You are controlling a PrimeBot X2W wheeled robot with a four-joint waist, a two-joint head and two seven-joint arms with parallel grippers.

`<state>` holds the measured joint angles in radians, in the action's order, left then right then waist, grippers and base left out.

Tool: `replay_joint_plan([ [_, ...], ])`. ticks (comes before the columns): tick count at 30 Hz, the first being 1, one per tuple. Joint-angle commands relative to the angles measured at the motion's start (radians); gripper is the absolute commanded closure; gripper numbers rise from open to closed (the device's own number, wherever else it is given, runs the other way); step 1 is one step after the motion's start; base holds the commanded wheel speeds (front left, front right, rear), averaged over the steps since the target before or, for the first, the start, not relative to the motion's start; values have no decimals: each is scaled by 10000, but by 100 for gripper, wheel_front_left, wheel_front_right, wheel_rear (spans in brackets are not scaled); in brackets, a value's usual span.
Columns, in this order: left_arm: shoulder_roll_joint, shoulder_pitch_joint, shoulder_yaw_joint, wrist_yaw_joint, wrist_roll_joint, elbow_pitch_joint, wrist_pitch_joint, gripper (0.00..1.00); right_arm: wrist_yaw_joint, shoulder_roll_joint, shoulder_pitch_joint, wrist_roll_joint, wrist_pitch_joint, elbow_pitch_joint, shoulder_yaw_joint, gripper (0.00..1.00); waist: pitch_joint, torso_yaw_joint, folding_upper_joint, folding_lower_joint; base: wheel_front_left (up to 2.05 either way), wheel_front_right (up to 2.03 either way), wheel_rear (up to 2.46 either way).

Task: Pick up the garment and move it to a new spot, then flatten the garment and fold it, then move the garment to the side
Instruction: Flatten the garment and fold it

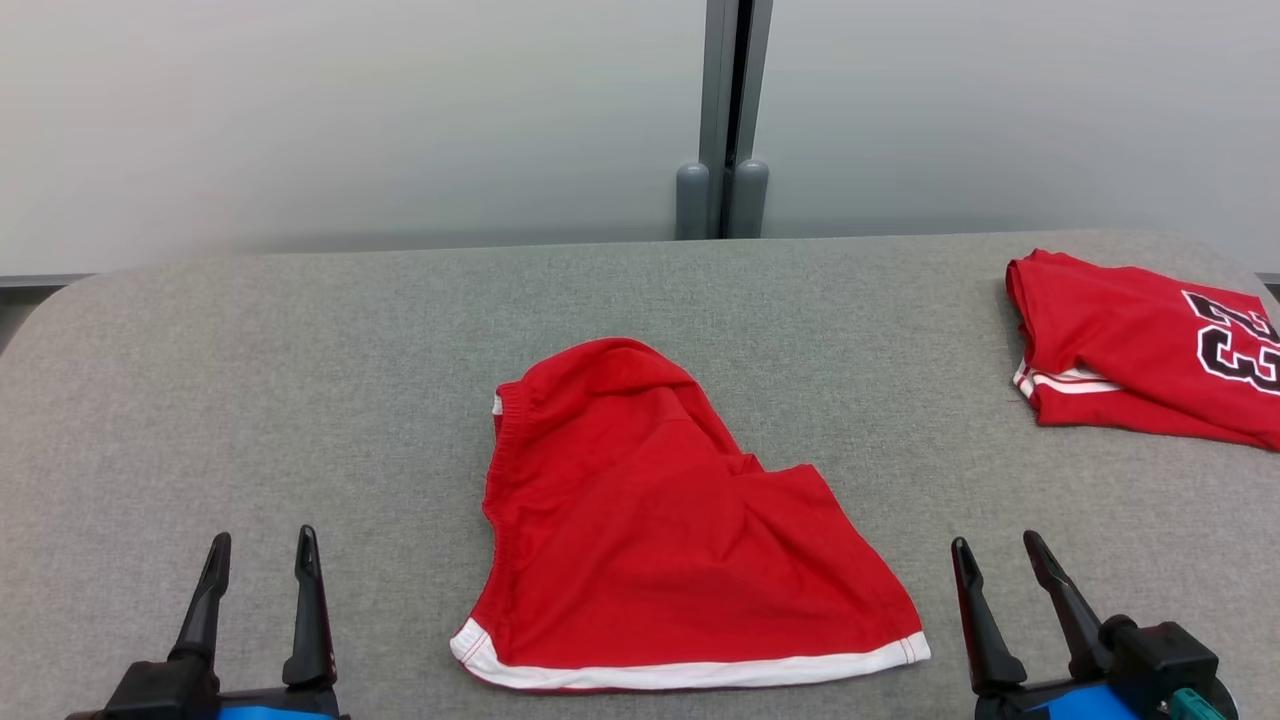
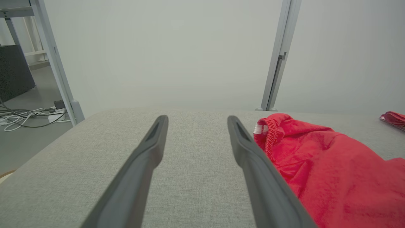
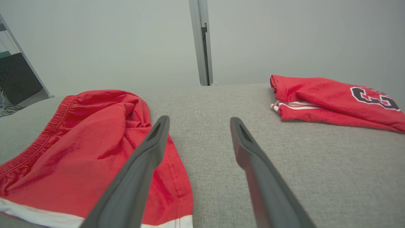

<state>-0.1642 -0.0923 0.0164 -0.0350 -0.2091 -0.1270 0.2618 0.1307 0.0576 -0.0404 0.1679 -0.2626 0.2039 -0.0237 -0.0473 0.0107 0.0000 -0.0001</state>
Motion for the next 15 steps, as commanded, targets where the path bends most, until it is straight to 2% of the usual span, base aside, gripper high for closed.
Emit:
replay_joint_plan([
  [1, 34, -77, -83, -87, 120, -41, 41, 0, 2, -19, -179, -58, -27, -47, 21, 0, 46, -10, 0, 1, 0, 0, 0],
  [15, 272, -187, -367, -424, 630, -315, 40, 0, 2, -49, -193, -101, -27, 224, -101, 0, 205, 8, 0, 1, 0, 0, 0],
])
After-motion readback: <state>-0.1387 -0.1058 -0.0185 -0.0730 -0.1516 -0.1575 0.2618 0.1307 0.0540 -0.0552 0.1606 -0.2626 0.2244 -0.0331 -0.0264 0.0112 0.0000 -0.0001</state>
